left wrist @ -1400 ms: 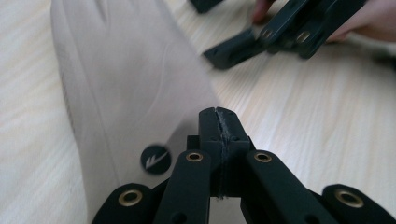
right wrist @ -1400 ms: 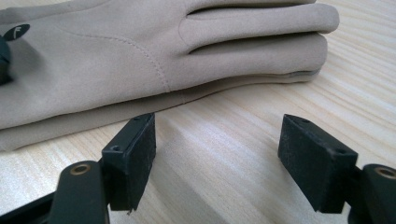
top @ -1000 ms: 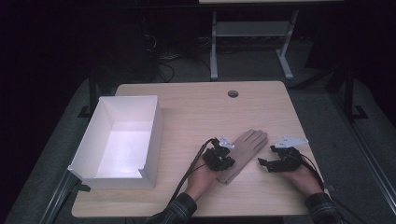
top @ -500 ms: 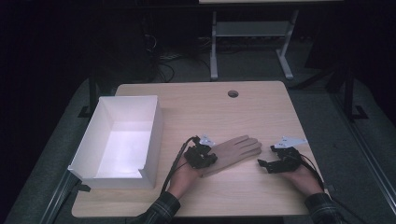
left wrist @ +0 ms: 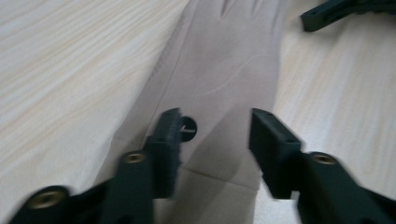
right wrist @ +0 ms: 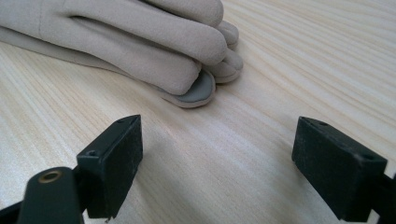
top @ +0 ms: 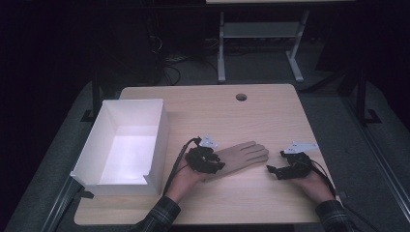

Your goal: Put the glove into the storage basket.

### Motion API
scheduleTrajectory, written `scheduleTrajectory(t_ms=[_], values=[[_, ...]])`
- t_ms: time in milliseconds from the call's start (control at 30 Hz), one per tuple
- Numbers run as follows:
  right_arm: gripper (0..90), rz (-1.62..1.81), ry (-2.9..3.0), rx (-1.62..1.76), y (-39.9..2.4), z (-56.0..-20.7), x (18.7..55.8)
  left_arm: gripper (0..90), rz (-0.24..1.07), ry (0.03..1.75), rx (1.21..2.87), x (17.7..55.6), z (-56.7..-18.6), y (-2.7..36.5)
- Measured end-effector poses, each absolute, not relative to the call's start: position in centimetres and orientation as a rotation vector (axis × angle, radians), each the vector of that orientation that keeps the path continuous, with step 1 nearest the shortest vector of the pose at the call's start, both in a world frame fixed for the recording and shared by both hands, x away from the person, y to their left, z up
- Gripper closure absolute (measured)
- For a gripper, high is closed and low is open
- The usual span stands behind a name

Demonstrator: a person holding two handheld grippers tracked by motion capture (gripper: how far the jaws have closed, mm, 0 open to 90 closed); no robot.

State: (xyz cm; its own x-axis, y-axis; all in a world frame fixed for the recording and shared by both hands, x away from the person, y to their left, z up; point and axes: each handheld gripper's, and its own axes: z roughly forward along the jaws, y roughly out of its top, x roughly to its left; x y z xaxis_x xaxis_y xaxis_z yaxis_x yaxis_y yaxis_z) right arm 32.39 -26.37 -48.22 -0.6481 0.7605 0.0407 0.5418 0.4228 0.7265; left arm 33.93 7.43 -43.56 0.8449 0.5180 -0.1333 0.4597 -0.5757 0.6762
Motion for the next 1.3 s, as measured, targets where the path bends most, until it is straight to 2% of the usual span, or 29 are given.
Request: scheduleTrajectory(t_ms=[67,433,733,1300], values=[[15.9,1.056,2.387,1.127,-26.4,-48.2,32.4,40.8,0.089,0.669,2.293,34.2,-43.4,7.3],[15.8,1.054,2.39,1.125,-26.4,-48.2,32.4,19.6,0.103,0.475,2.359,35.6,-43.0,5.0],[15.8,1.054,2.389,1.127,-26.4,-48.2,32.4,15.1,0.09,0.418,2.382,37.0,-44.0,3.4],[15.8,1.054,2.39,1.126,-26.4,-48.2,32.4,14.2,0.126,0.418,2.42,37.0,-46.2,2.6]])
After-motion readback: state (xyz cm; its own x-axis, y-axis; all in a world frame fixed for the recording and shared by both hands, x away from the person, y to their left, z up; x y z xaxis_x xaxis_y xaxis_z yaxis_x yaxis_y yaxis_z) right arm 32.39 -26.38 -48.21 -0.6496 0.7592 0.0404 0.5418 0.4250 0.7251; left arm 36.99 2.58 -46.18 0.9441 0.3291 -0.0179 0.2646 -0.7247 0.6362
